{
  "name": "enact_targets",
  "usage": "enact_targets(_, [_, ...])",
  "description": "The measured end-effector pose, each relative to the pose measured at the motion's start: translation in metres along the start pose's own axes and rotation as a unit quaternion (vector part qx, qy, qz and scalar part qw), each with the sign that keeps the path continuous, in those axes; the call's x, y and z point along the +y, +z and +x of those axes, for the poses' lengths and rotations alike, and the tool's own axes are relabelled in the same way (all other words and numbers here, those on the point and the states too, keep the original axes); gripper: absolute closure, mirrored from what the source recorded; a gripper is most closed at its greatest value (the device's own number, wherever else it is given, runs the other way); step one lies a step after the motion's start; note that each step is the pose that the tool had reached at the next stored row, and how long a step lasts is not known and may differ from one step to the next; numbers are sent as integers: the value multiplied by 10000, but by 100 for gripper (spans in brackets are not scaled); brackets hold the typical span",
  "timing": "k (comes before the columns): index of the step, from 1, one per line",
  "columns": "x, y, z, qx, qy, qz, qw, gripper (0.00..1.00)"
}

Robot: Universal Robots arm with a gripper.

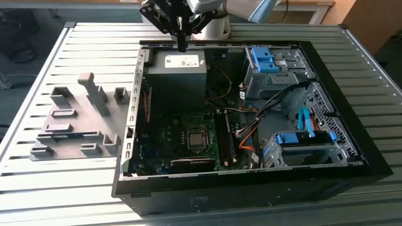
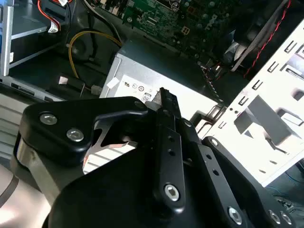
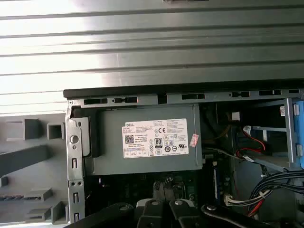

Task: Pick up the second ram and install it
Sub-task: 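Reach for the second ram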

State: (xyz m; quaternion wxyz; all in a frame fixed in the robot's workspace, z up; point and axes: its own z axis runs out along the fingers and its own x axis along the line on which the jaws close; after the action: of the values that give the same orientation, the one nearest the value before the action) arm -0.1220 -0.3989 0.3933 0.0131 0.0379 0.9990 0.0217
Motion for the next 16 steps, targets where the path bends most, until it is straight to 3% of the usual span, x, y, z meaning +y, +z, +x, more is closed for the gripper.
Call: enact_targets(16, [-5, -2, 63, 0, 0, 0, 10000, 89])
